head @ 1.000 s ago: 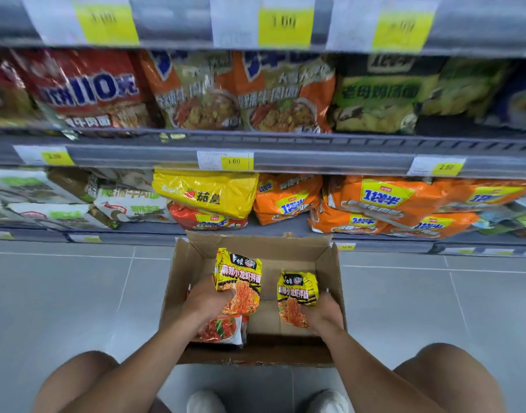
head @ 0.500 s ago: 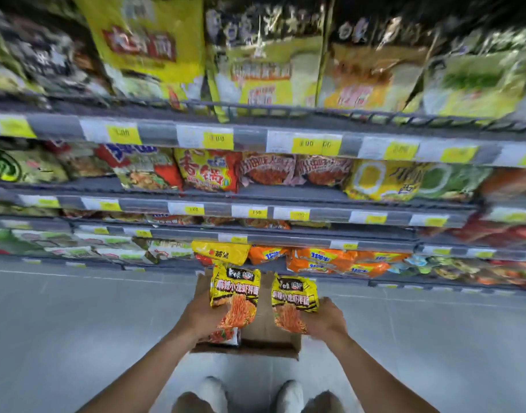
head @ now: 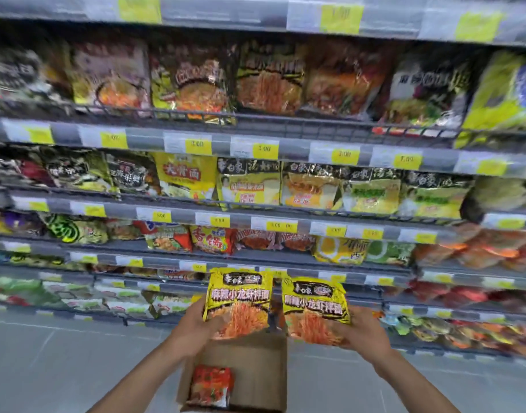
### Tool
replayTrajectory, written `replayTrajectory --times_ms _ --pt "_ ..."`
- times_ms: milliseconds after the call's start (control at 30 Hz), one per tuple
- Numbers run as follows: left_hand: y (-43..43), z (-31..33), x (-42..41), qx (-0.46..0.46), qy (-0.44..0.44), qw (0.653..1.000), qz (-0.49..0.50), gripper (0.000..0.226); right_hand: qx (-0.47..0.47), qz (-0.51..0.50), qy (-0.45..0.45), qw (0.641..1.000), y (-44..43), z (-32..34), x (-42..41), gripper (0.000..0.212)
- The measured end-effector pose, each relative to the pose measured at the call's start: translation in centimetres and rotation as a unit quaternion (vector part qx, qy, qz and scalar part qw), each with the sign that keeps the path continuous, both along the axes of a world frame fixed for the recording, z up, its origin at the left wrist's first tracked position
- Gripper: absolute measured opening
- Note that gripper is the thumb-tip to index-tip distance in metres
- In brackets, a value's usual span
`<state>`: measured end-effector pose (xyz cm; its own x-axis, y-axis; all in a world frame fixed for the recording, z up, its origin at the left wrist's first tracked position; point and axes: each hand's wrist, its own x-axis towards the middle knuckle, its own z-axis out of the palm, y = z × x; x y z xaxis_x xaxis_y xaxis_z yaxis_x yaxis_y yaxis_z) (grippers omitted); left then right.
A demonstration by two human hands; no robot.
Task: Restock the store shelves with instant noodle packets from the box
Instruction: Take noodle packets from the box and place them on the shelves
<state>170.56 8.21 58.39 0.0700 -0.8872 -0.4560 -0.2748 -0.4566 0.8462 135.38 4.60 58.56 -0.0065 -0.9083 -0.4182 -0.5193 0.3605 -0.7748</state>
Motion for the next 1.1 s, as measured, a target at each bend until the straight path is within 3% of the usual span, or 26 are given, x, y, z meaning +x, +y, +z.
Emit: replayTrajectory --times_ms 167,267,433,500,600,667,800,933,1100 --pt "-1.0 4.1 -1.6 -0.058 0.032 0.998 0.016 0.074 0.004 -0.007 -0.098 0.995 -1.2 5.9 -2.3 0.020" --pt "-1.8 6.5 -2.3 -0.032 0.059 0.997 0.028 0.083 -0.001 0.003 -0.129 0.992 -2.0 9.4 -2.6 0.028" --pt "-2.9 7.3 -1.8 -0.077 0.055 0.995 0.024 0.113 -0.033 0.000 -0.176 0.984 -2.9 14.4 -1.2 0.032" --pt "-3.8 7.8 -1.6 -0.068 0.066 0.995 0.023 0.111 -0.032 -0.004 -0.185 0.982 -3.1 16.2 -0.2 0.036" --pt "-5.2 9.5 -1.9 -0.099 0.081 0.992 0.012 0.120 -0.052 0.013 -0.194 0.980 -4.5 16.0 1.0 0.081" --pt "-5.6 10.6 -2.1 -0.109 0.095 0.989 0.031 0.111 -0.061 0.009 -0.215 0.975 -5.0 16.5 2.4 0.097" --pt "-6.6 13.6 -2.1 -0.117 0.106 0.987 0.003 0.099 -0.065 0.010 -0.277 0.959 -5.9 18.2 5.2 0.089" --pt "-8.1 15.1 -1.0 -0.108 0.122 0.987 -0.003 0.096 -0.093 -0.001 -0.274 0.957 -6.8 19.5 7.5 0.112" --pt "-10.3 13.3 1.7 -0.158 0.127 0.979 -0.011 0.126 -0.123 -0.035 -0.232 0.964 -8.0 20.1 9.5 0.081"
